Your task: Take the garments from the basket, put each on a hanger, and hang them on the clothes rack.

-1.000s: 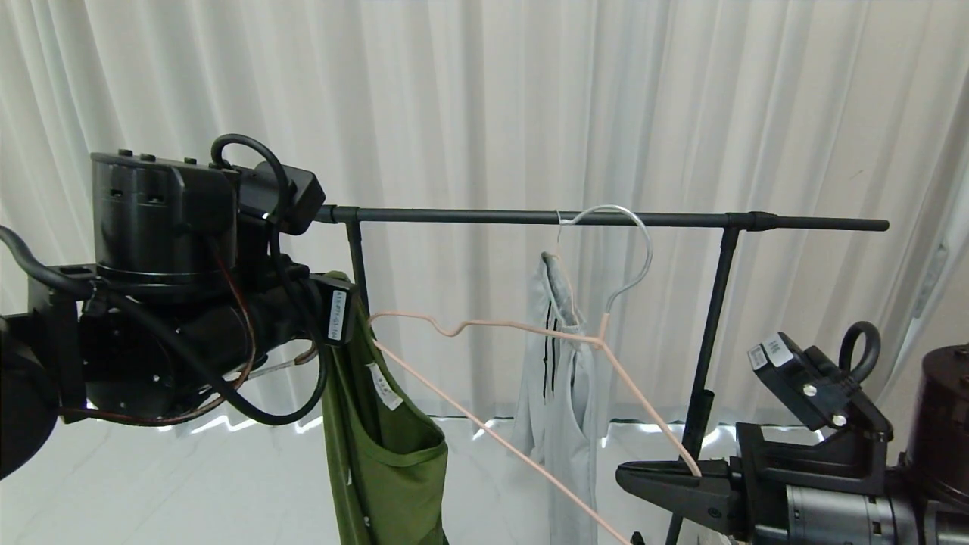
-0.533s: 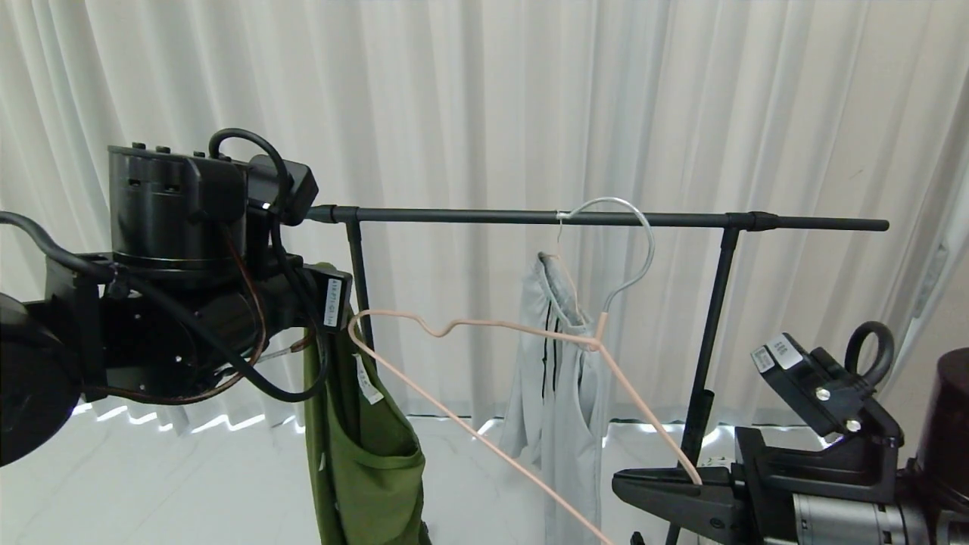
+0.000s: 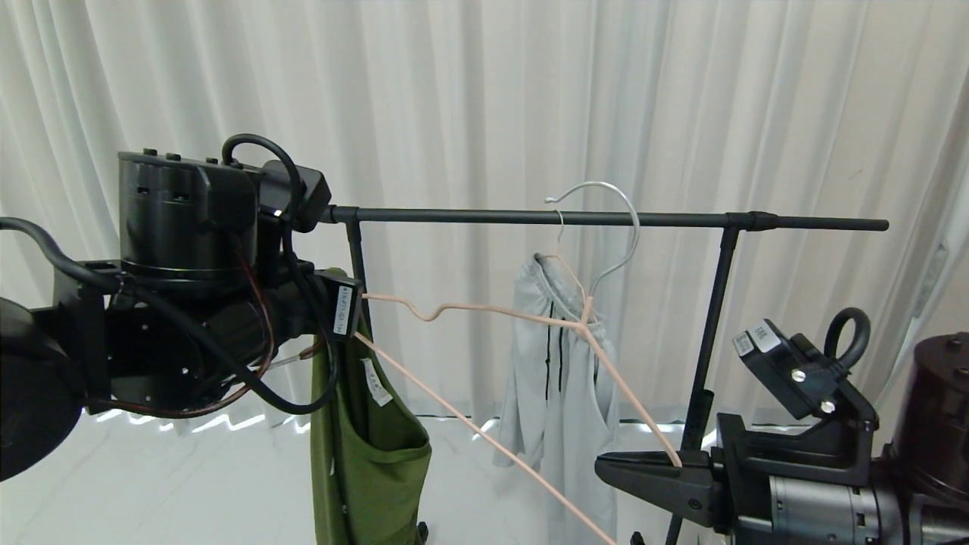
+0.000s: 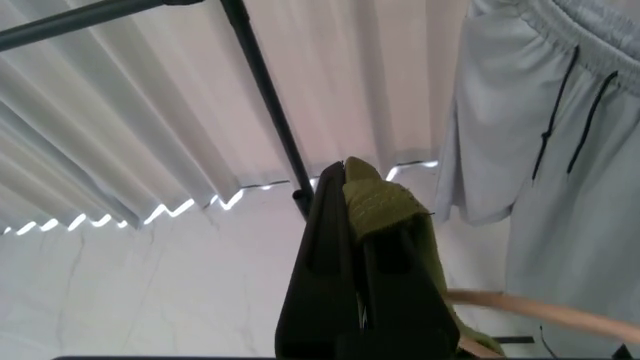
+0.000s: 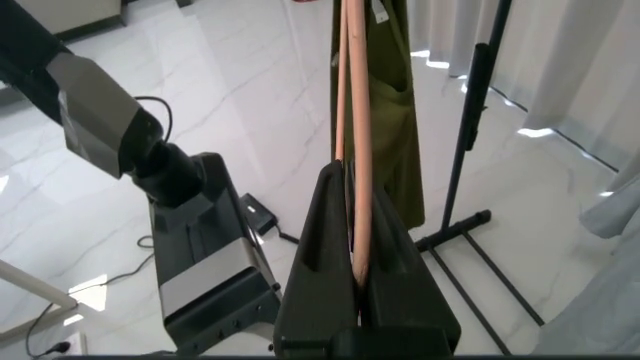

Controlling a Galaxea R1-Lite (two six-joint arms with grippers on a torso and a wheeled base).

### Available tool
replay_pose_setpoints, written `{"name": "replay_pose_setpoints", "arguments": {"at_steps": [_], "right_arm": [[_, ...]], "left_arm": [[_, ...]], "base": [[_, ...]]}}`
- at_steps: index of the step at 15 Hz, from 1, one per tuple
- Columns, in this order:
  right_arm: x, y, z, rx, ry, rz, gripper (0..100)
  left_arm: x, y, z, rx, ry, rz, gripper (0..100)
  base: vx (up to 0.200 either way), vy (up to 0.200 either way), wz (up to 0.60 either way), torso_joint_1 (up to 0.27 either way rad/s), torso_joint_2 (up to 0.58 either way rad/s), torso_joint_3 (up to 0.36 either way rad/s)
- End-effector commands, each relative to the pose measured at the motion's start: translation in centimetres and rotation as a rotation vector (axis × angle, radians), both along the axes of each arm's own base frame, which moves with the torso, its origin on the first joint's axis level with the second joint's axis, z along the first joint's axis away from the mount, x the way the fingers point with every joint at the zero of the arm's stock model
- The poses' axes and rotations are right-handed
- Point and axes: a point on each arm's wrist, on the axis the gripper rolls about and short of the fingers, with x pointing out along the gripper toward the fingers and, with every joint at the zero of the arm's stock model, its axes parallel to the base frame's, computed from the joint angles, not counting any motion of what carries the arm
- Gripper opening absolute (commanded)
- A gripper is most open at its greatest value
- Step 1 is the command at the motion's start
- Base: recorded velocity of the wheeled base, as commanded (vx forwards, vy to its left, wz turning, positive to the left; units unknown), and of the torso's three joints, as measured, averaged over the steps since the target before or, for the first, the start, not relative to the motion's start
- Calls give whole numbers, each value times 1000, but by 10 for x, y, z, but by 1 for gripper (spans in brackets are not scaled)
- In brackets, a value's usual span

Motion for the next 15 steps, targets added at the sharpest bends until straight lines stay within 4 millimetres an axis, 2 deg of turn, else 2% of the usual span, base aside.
{"name": "replay_pose_setpoints", "arguments": {"at_steps": [1, 7, 15], "right_arm": [[8, 10, -4, -12, 23, -9, 0], [26, 23, 1, 3, 27, -37, 0], [44, 44, -8, -20, 44, -34, 0]], "left_arm": [[-4, 0, 3, -6, -11, -6, 0], [-15, -3, 4, -7, -18, -32, 0], [-24, -16, 7, -4, -30, -72, 0]], "base": [[0, 0, 0, 0, 0, 0], [0, 0, 0, 0, 0, 0], [0, 0, 0, 0, 0, 0]]}}
